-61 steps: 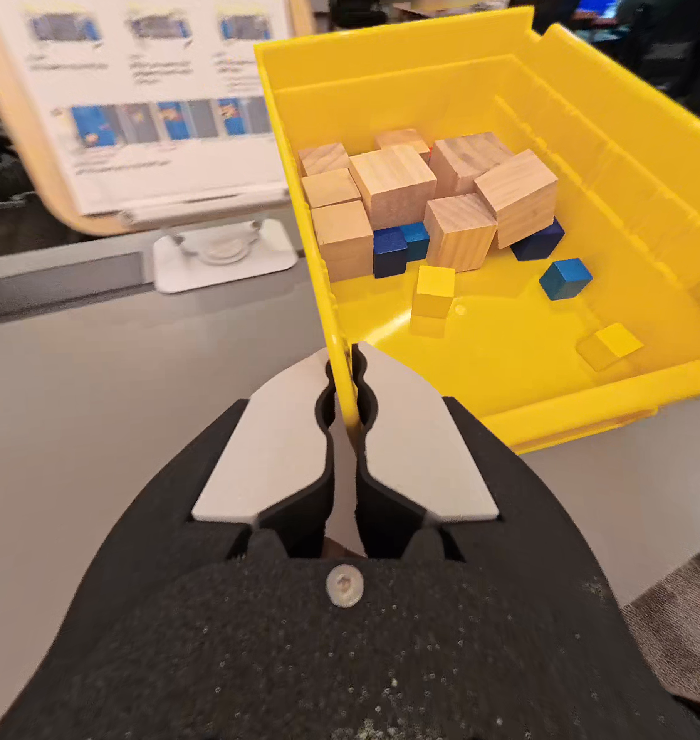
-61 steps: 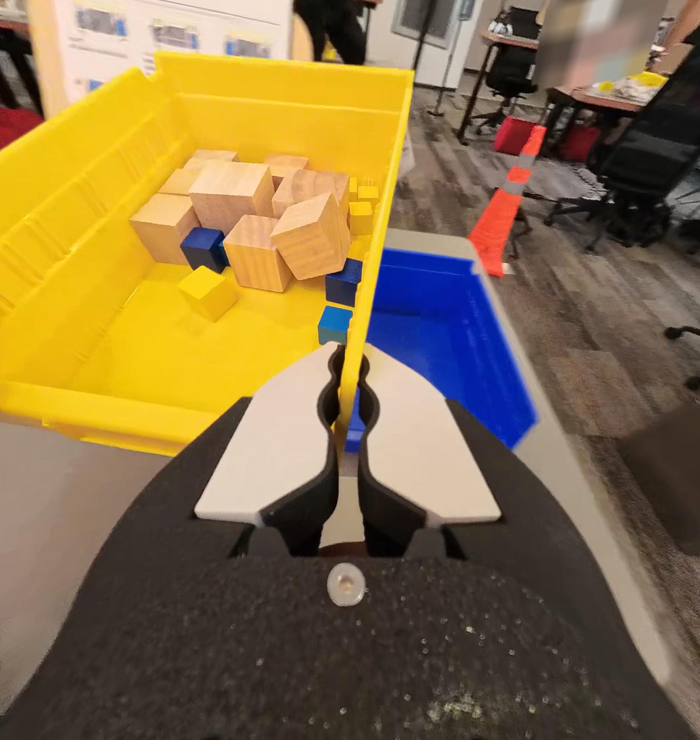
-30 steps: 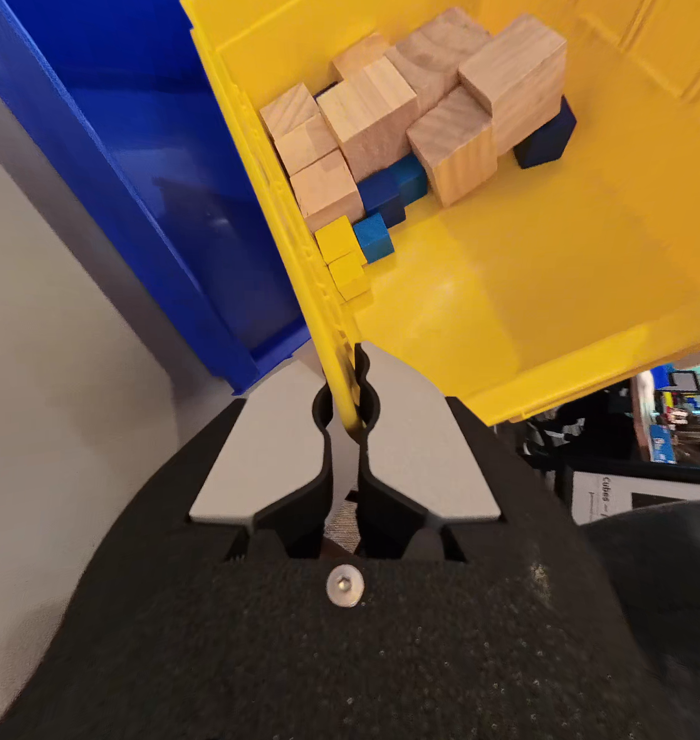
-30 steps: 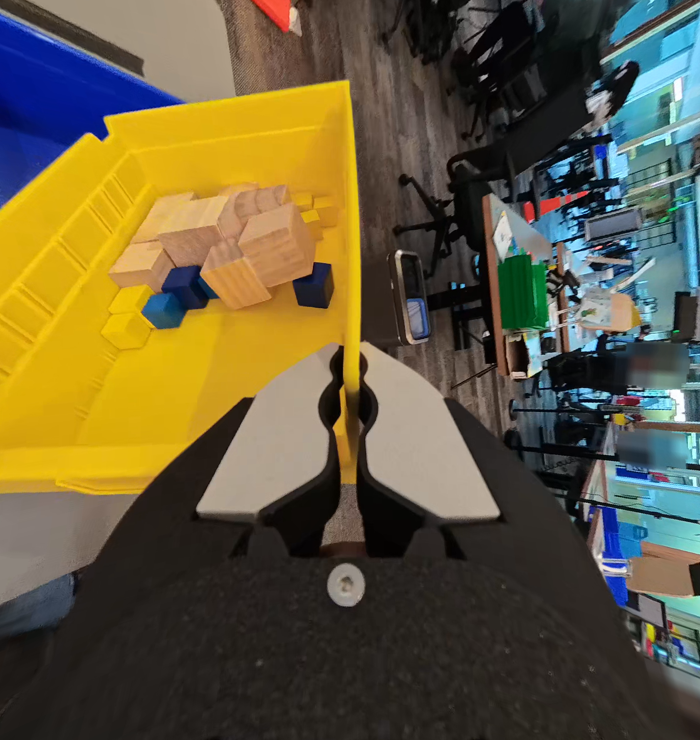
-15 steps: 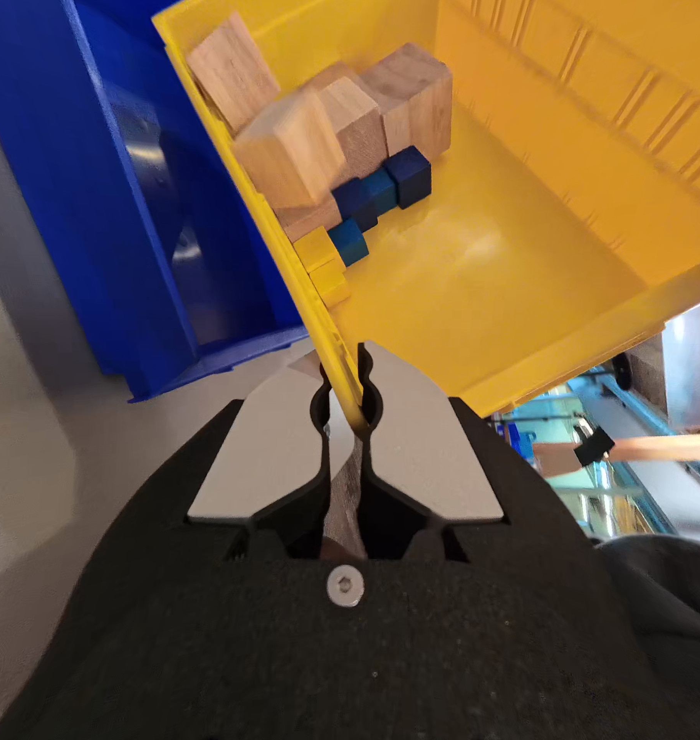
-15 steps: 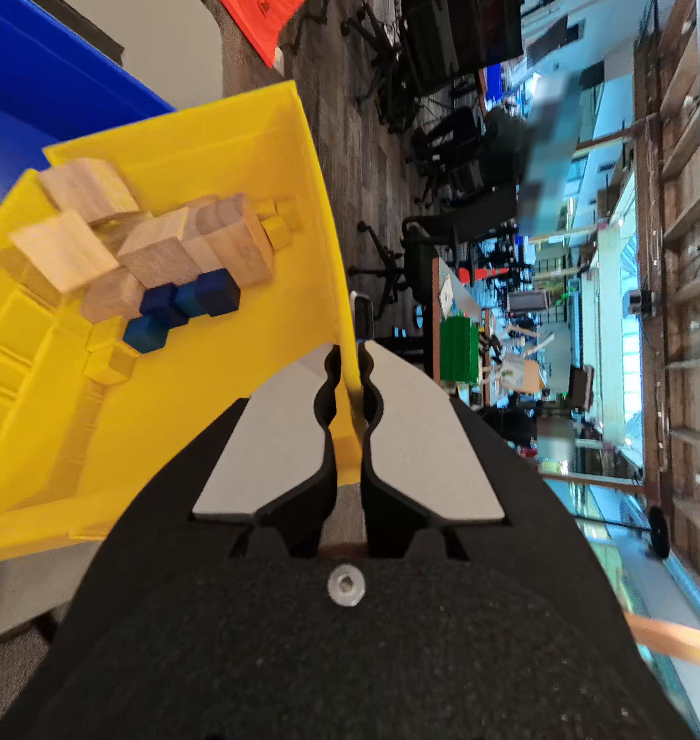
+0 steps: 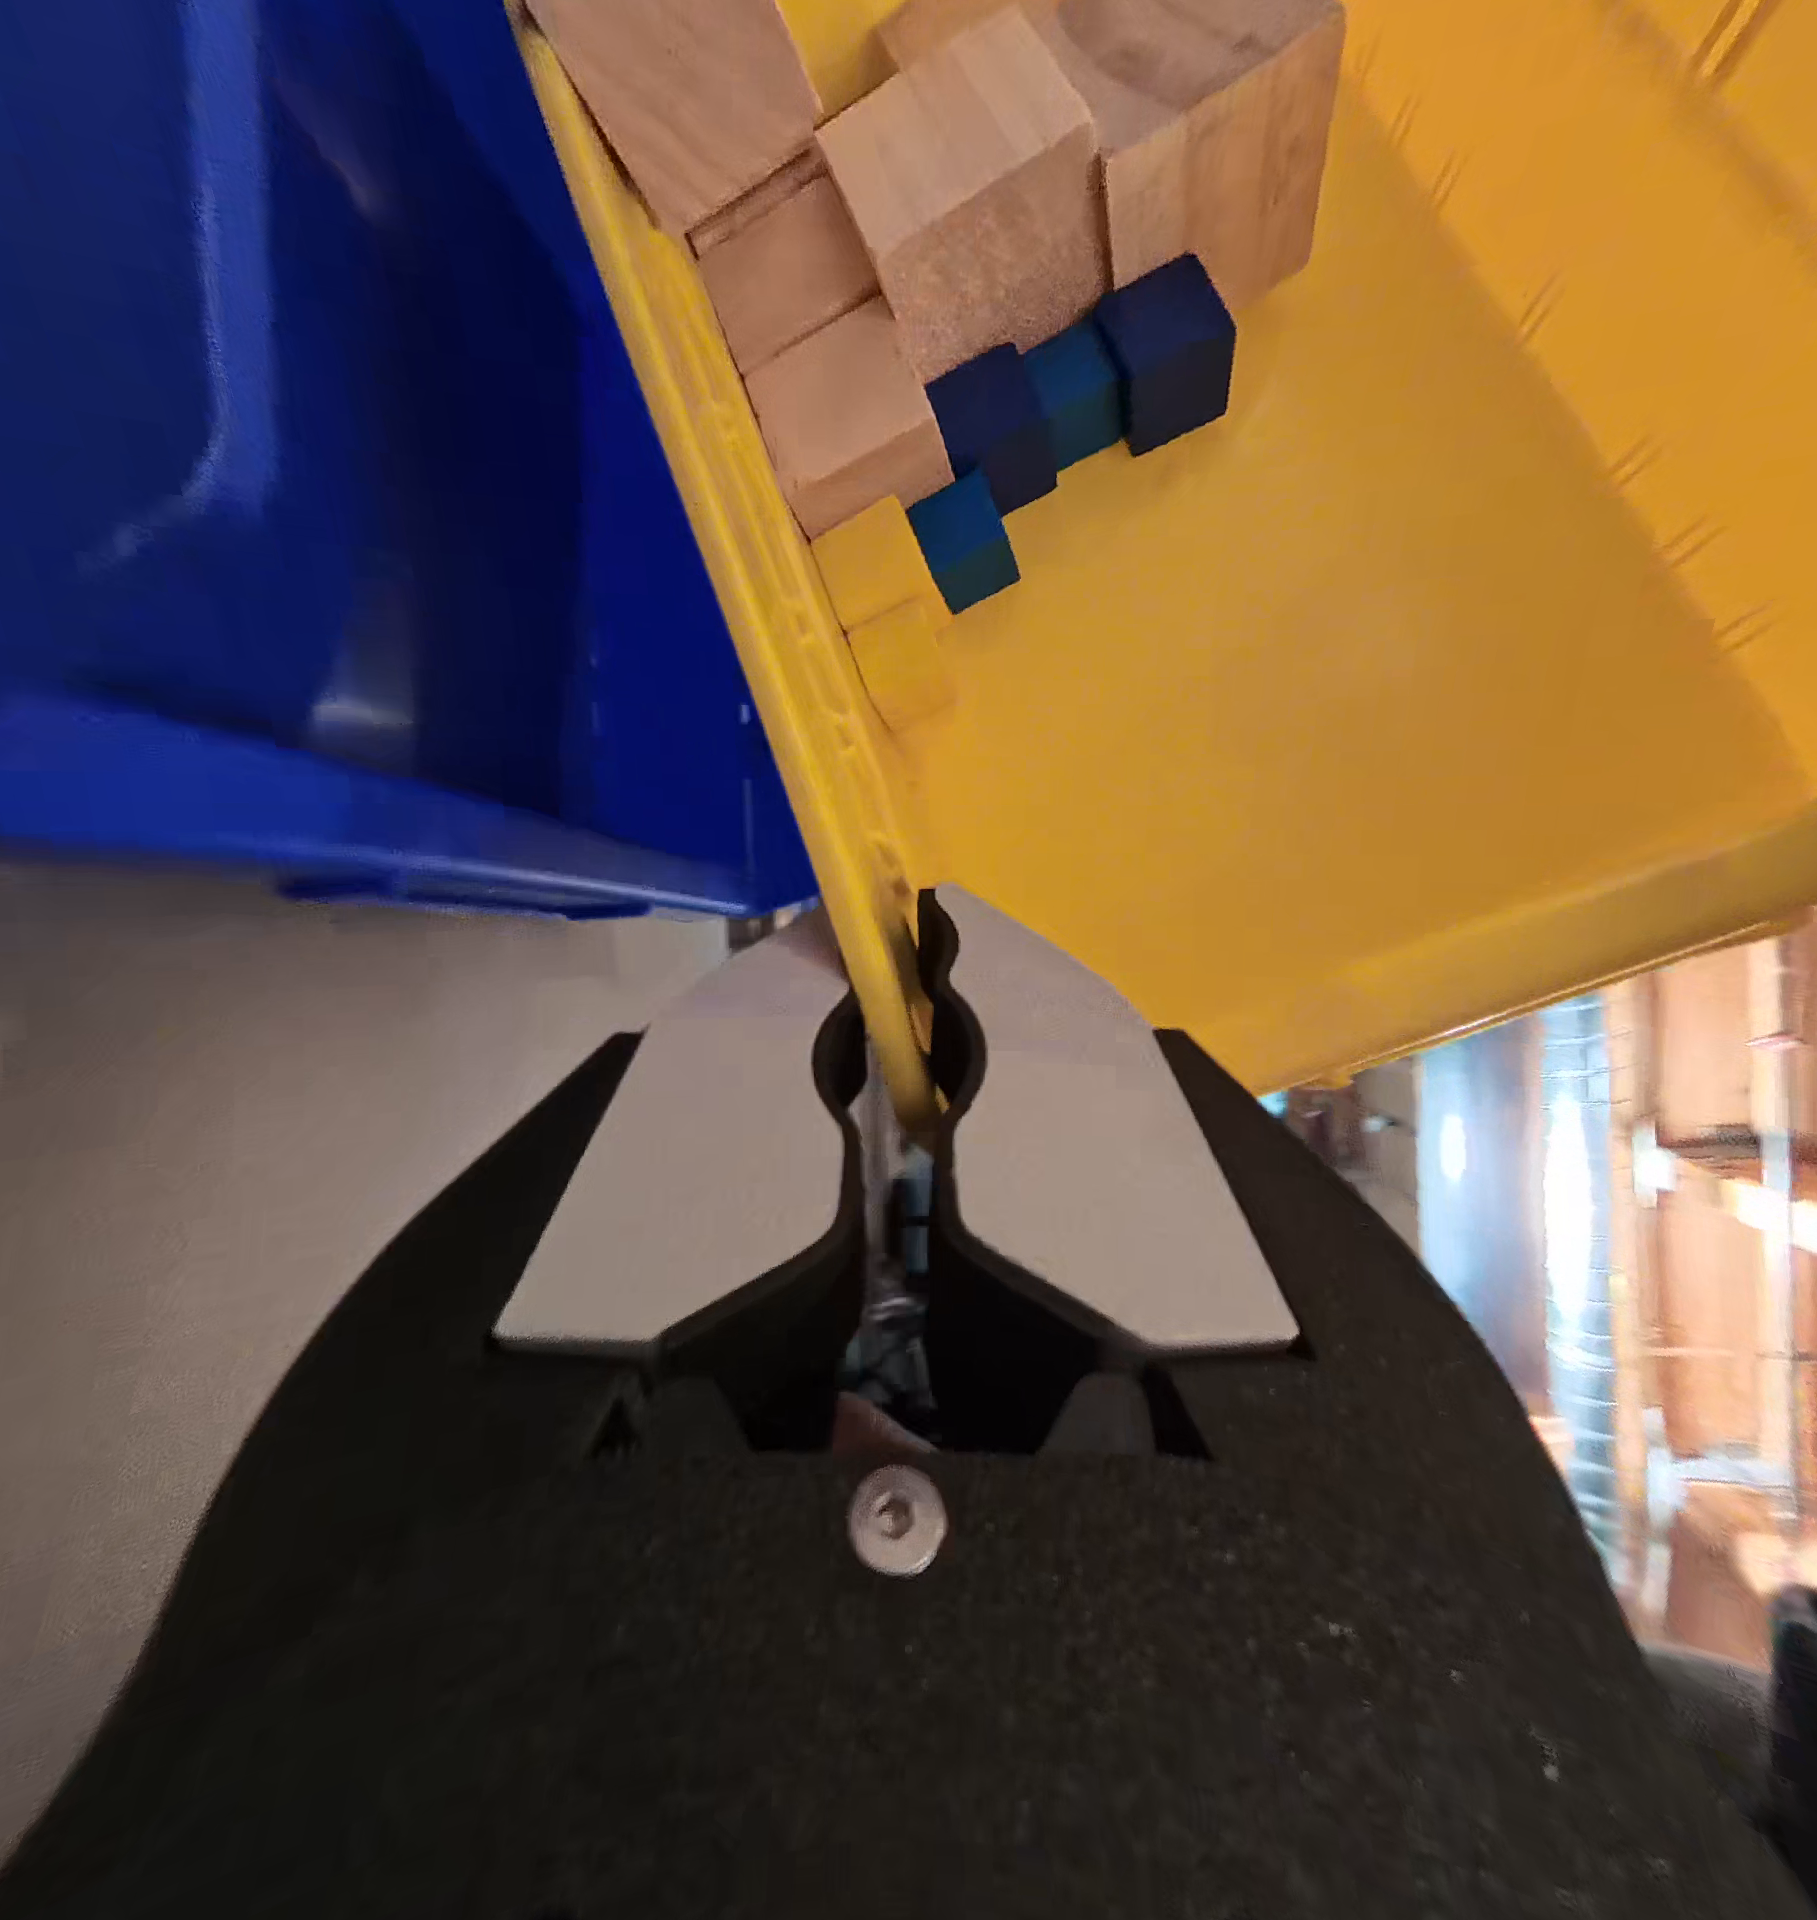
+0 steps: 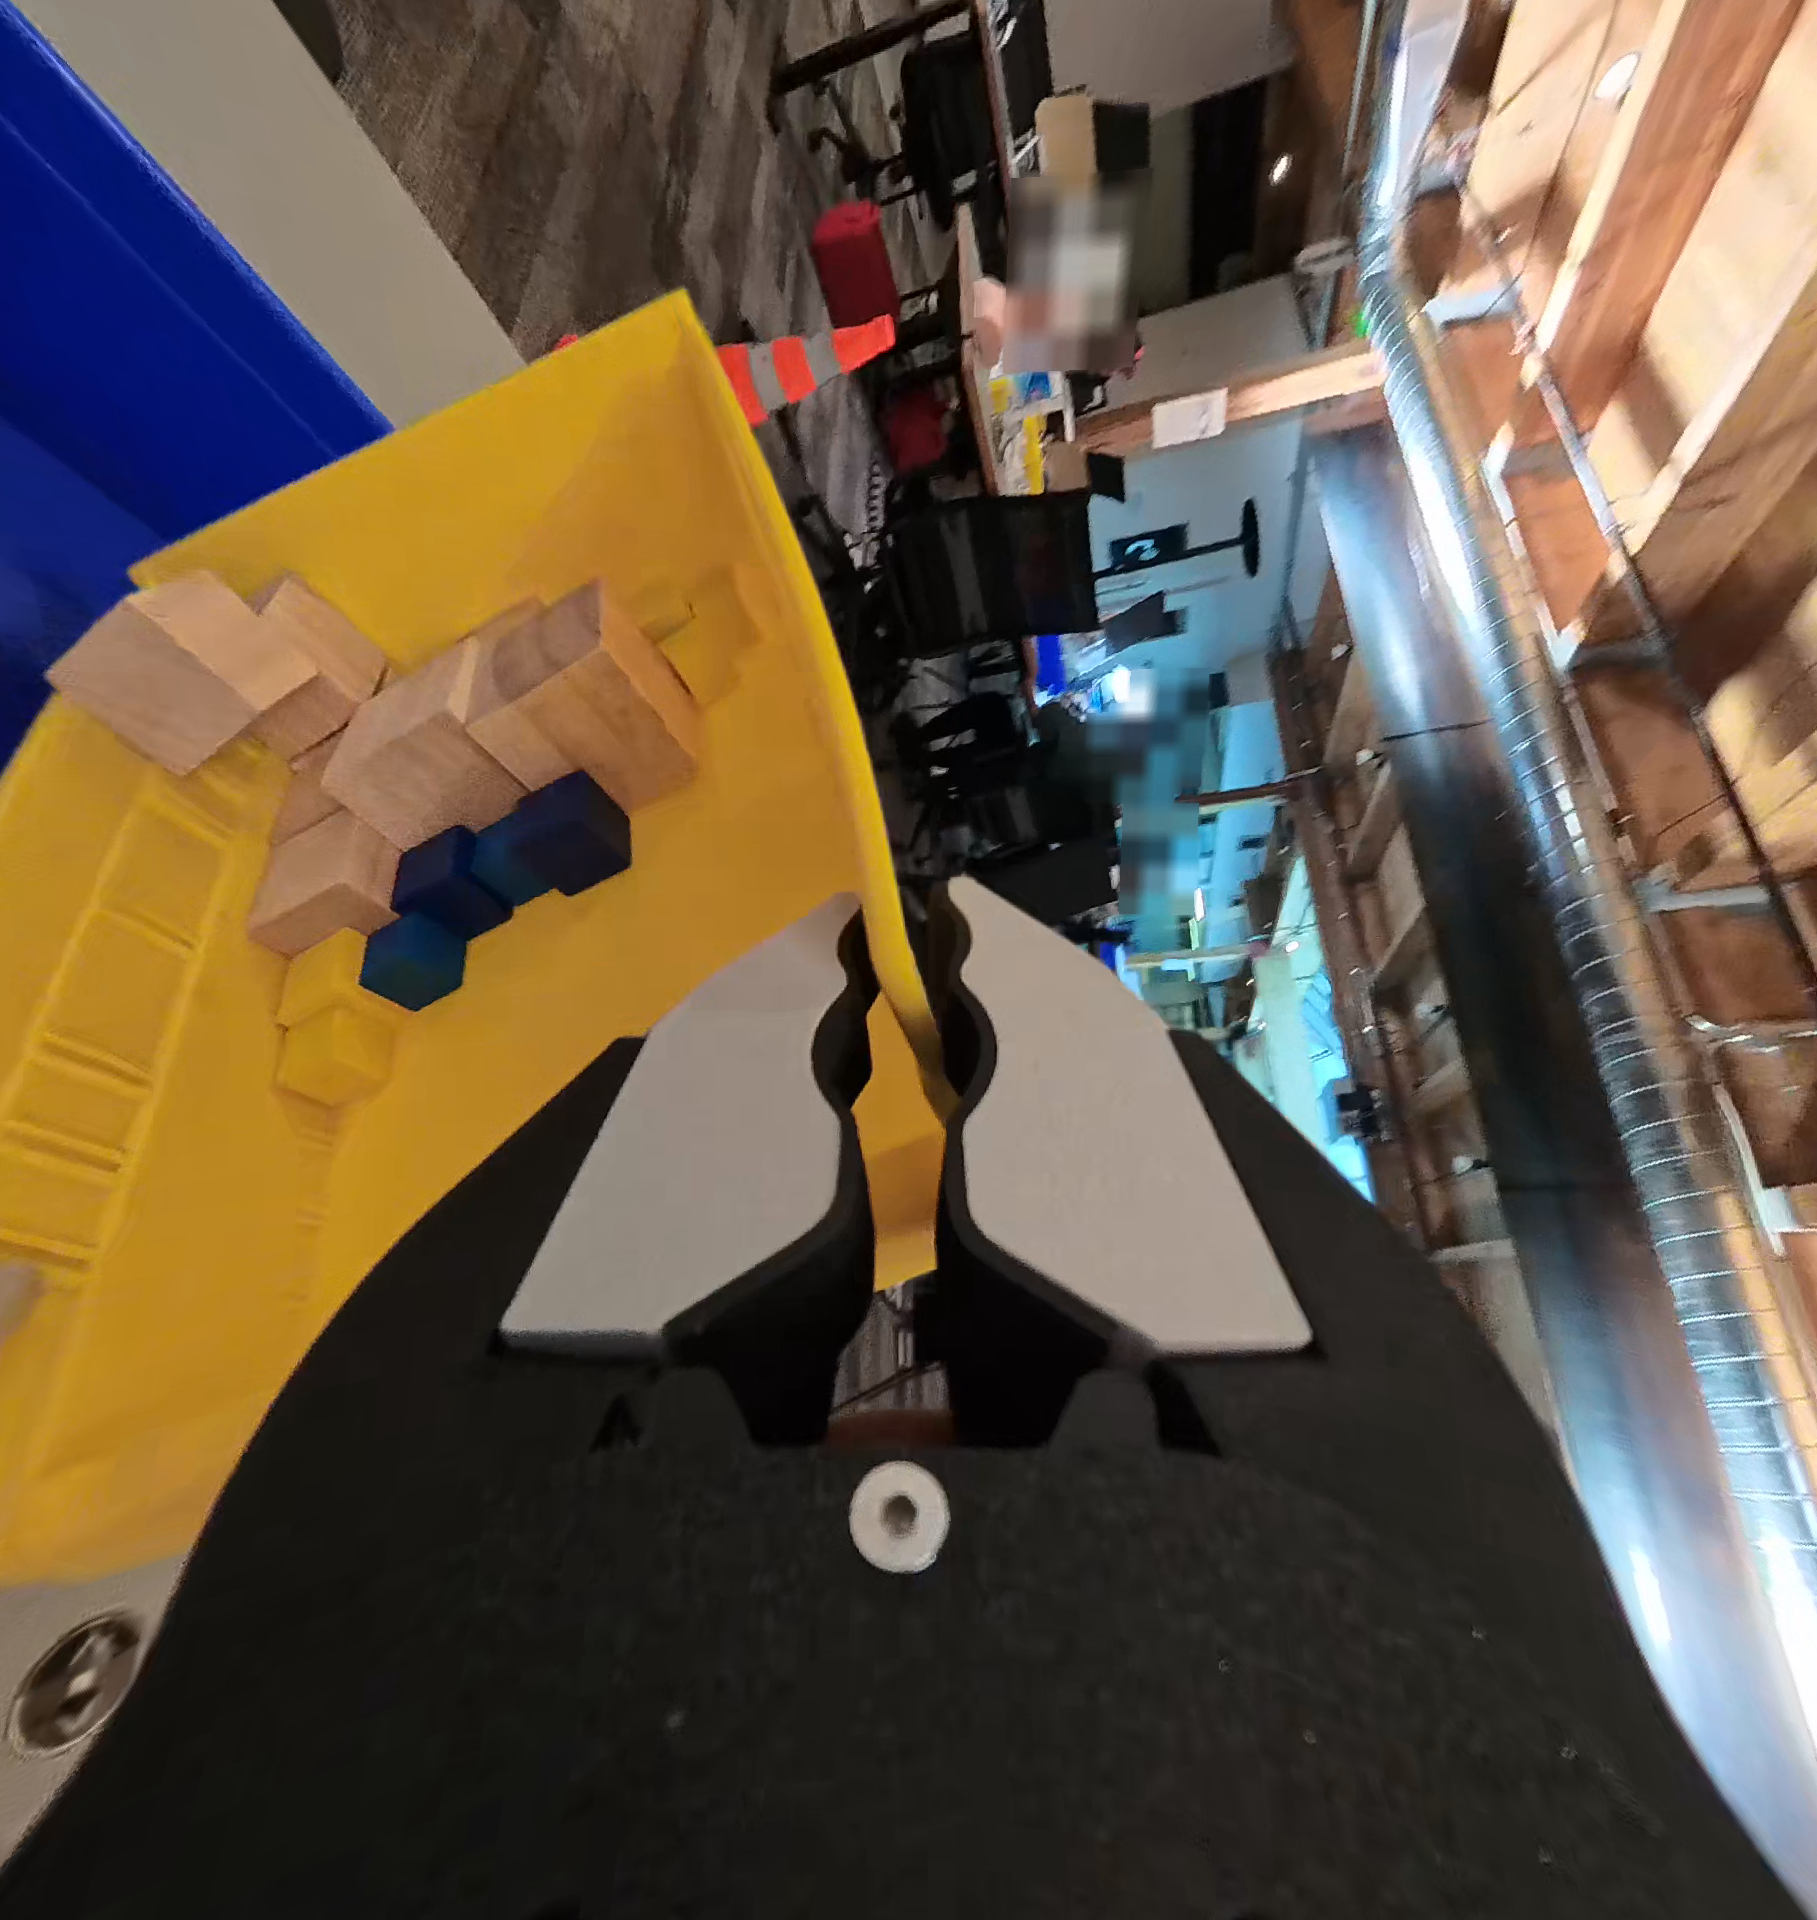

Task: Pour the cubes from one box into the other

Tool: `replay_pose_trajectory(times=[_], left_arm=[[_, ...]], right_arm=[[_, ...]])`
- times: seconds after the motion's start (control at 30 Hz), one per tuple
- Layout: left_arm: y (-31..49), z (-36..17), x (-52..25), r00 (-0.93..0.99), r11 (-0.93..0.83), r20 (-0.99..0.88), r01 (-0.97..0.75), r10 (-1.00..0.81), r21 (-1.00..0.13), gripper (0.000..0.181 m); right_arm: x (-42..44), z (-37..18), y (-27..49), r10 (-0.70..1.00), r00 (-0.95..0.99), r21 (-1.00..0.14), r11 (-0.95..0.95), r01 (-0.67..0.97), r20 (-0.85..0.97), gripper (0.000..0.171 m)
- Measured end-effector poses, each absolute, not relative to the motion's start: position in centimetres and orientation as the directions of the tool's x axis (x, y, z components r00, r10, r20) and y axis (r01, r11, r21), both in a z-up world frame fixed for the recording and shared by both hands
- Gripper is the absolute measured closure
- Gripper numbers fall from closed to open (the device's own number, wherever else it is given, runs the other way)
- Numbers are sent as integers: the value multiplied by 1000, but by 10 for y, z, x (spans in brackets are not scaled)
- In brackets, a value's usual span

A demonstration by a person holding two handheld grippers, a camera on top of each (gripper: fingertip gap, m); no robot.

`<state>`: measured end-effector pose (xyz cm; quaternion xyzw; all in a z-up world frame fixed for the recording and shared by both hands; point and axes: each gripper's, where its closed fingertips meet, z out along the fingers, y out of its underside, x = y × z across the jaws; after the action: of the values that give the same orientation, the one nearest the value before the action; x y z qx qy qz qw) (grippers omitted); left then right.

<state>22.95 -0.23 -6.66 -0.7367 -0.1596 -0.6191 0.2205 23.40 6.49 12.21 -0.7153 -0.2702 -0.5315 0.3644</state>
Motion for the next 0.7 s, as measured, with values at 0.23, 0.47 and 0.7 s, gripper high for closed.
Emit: replay_pose_trajectory(times=[0.23, 0.47, 0.7], left_arm=[[-1, -86, 250, -12, -843, 996, 533, 87, 80, 177], [-1, -100, 263, -71, -835, 989, 531, 130, 148, 177], [2, -85, 273, -212, -834, 965, 496, 153, 241, 178]], right_arm=[[227, 103, 61, -17, 195, -174, -531, 829, 981, 162], [224, 88, 59, -62, 140, -152, -515, 843, 988, 160], [211, 100, 54, -104, 44, -91, -500, 861, 994, 160]])
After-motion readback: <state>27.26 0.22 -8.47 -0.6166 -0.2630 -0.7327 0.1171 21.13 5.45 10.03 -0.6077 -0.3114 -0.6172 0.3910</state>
